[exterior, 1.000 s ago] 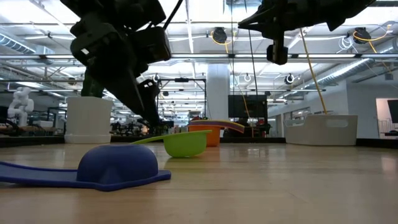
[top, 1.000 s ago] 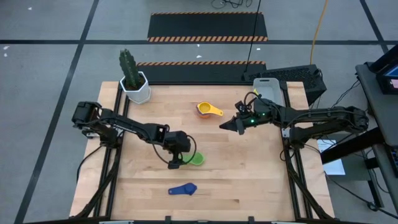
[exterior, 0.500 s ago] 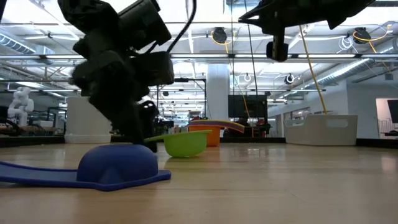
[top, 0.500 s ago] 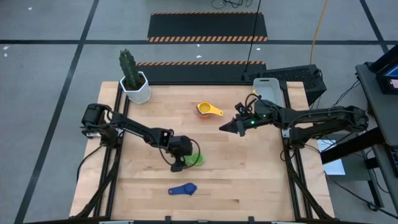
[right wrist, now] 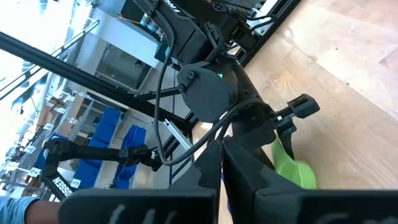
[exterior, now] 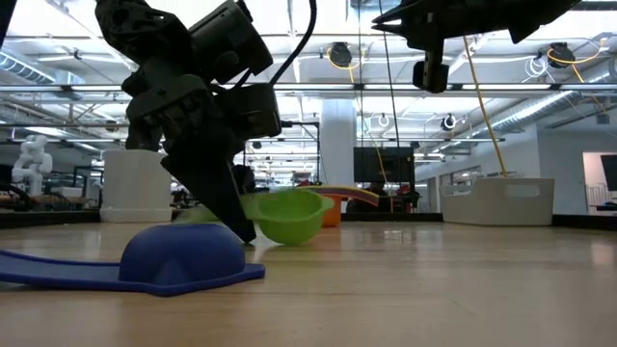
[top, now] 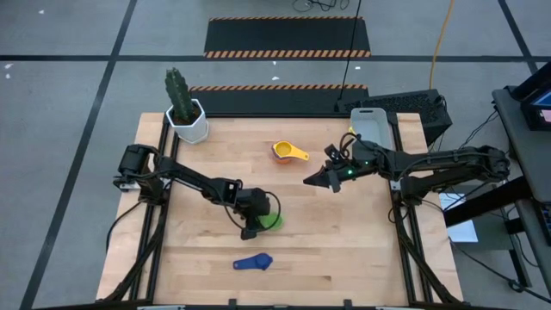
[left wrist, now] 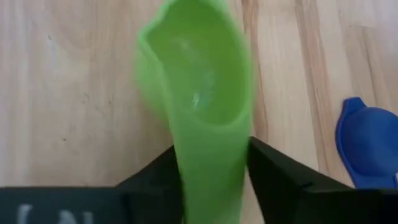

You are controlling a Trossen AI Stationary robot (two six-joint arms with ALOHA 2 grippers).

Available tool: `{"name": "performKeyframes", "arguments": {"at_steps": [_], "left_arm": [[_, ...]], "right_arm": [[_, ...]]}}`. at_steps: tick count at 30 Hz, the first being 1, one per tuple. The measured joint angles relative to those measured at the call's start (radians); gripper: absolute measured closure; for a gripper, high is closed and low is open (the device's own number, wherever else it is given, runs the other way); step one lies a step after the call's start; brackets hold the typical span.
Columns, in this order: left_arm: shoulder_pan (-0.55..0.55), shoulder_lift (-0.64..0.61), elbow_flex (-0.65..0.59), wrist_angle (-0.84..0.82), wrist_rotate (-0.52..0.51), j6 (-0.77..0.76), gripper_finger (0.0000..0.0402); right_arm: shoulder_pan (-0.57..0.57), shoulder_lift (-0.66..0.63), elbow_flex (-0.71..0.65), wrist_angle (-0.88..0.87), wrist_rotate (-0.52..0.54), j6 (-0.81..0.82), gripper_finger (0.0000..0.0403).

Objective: Nest measuring cups in basket
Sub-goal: Stack the green measuring cup on top of the yellow measuring cup

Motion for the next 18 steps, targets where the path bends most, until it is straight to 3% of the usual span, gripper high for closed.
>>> {"name": "performKeyframes", "arguments": {"at_steps": [12, 18], "left_arm": [[0.006, -0.002, 0.001, 0.019, 0.001, -0.078, 0.0388], [0.019, -0.071, 0.001, 0.026, -0.012, -0.190, 0.0393]], "right_arm": [[0.006, 0.000, 0.000, 0.000, 0.000, -0.011, 0.0397], [0.005, 0.000, 0.000, 0.020, 0.011, 0.028, 0.0397]]}}
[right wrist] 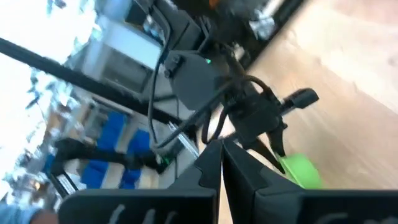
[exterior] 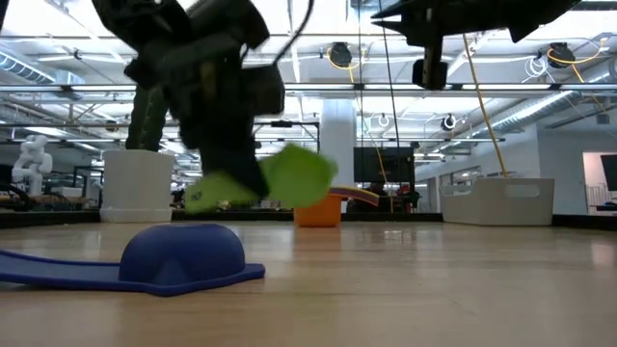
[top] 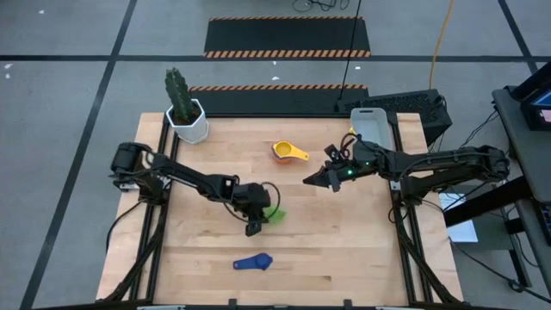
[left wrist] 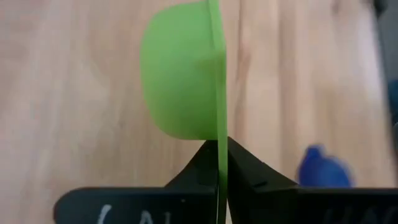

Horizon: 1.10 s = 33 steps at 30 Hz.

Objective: Nest measuring cups in basket
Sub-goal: Stack the green measuring cup on top of the yellow measuring cup

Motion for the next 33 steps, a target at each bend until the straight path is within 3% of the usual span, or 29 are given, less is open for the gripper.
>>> {"name": "performKeyframes", "arguments": {"at_steps": [6, 13, 19, 24, 33], "left_arm": [[0.046, -0.185, 0.000, 0.056, -0.189, -0.101, 0.0394], [0.142, -0.334, 0.002, 0.168, -0.366, -0.184, 0.0395], [0.202, -0.354, 0.002, 0.435, -0.440, -0.241, 0.0395], [0.230, -0.354, 0.002, 0.687, -0.564, -0.255, 0.0395], [0.245, -0.352, 0.025, 0.852, -0.693, -0.272, 0.0395]], "right_arm": [[-0.018, 0.000, 0.000, 0.129, 0.097, 0.033, 0.0397], [-0.081, 0.001, 0.063, 0.155, 0.098, 0.068, 0.0397], [-0.147, 0.000, 0.181, 0.152, 0.104, -0.033, 0.0397], [-0.212, 0.000, 0.201, 0.172, 0.068, -0.055, 0.0393], [-0.225, 0.051, 0.202, 0.266, 0.095, -0.030, 0.0335]]}}
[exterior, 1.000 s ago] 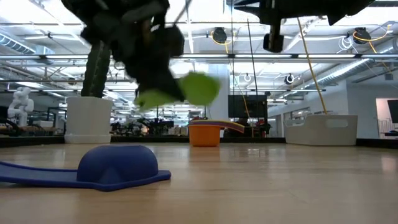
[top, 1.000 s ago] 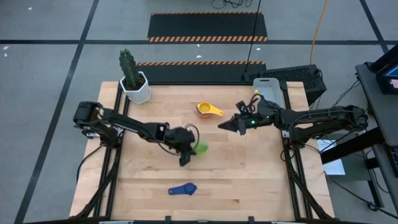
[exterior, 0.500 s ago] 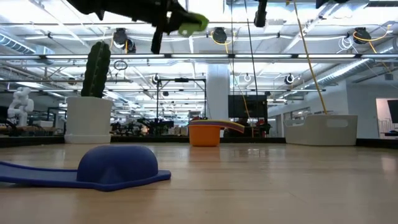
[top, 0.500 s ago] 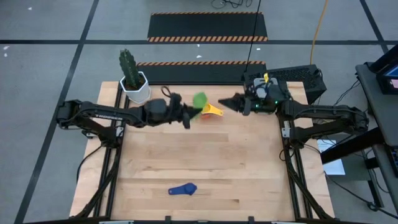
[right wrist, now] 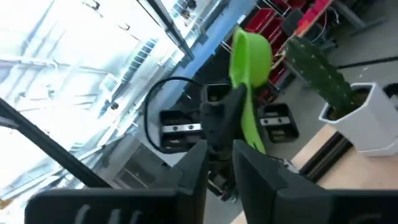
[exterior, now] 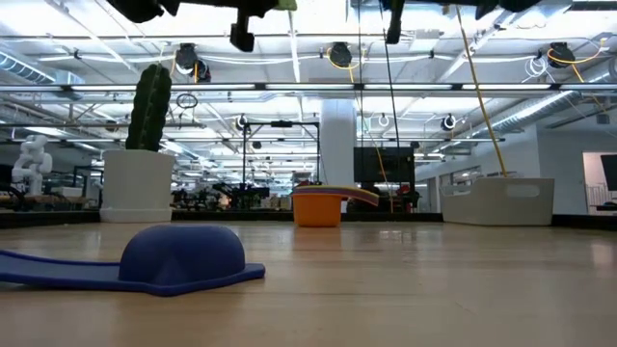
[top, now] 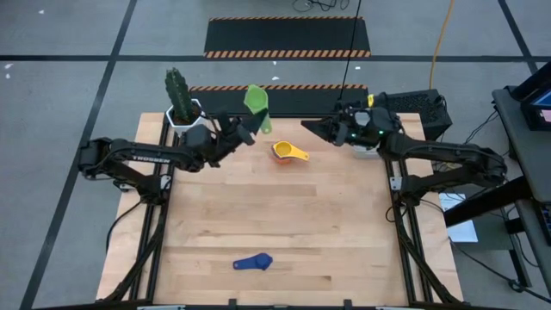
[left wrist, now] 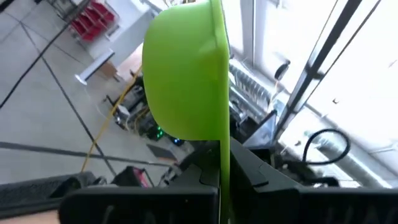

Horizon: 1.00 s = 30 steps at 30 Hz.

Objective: Nest measuring cups in basket
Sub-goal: Stack the green measuring cup on top of the yellow measuring cup

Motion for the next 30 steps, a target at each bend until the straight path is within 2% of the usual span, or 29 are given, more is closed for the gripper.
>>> {"name": "performKeyframes", "arguments": {"at_steps": [9, 15, 19, 30], "left_arm": [[-0.005, 0.080, 0.186, -0.017, -0.012, 0.083, 0.0396], [-0.010, 0.146, 0.300, -0.001, -0.018, 0.082, 0.0396], [-0.015, 0.173, 0.323, -0.009, -0.021, 0.069, 0.0396], [-0.034, 0.215, 0.323, -0.032, -0.012, 0.009, 0.0395]], "right_arm": [[0.002, 0.181, 0.000, 0.243, -0.090, 0.146, 0.0287], [0.002, 0.220, 0.000, 0.397, -0.107, 0.121, 0.0264], [0.002, 0.218, 0.000, 0.459, -0.106, 0.062, 0.0262], [-0.003, 0.212, -0.001, 0.432, -0.105, 0.054, 0.0271]]}}
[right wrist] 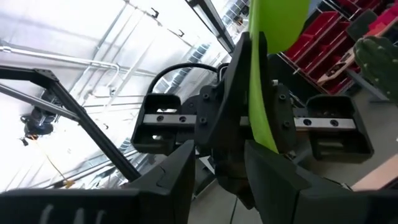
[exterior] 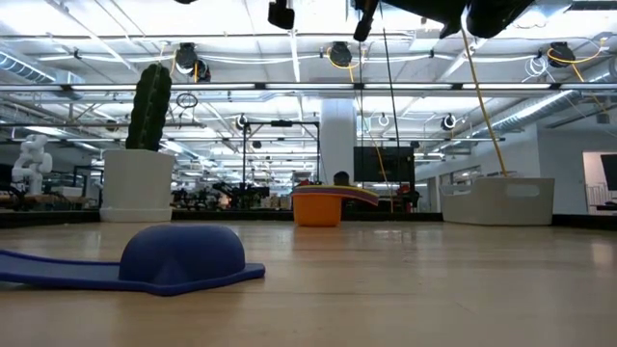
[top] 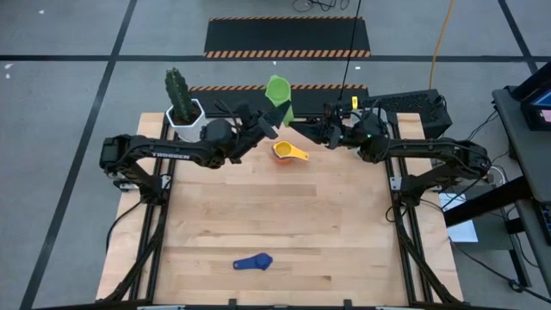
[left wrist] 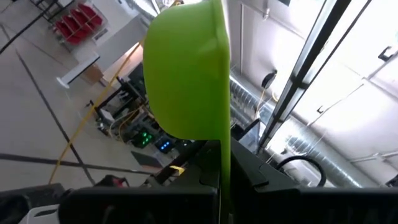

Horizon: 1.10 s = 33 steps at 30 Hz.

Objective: Nest measuring cups in basket
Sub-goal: Stack the green measuring cup on top of the yellow measuring cup

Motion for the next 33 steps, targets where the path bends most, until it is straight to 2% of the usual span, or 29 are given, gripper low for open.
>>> {"name": "performKeyframes", "arguments": {"at_steps": [8, 15, 21, 25, 33], "left_arm": [[0.000, -0.001, 0.000, 0.007, 0.001, 0.020, 0.0394], [0.017, -0.005, 0.000, 0.125, 0.013, 0.039, 0.0393], [0.017, -0.004, 0.000, 0.143, 0.042, 0.018, 0.0393], [0.005, -0.004, 0.000, 0.124, 0.057, -0.047, 0.0392], [-0.007, -0.003, 0.000, 0.079, 0.058, -0.049, 0.0392]], "right_arm": [[0.000, 0.000, 0.000, -0.007, 0.021, -0.021, 0.0271], [0.006, 0.003, 0.000, -0.031, 0.007, 0.008, 0.0271], [0.008, 0.002, 0.000, -0.030, 0.031, -0.006, 0.0271], [0.008, 0.002, 0.000, -0.024, 0.035, -0.046, 0.0271], [0.008, 0.001, 0.000, -0.010, 0.033, -0.082, 0.0271]]}}
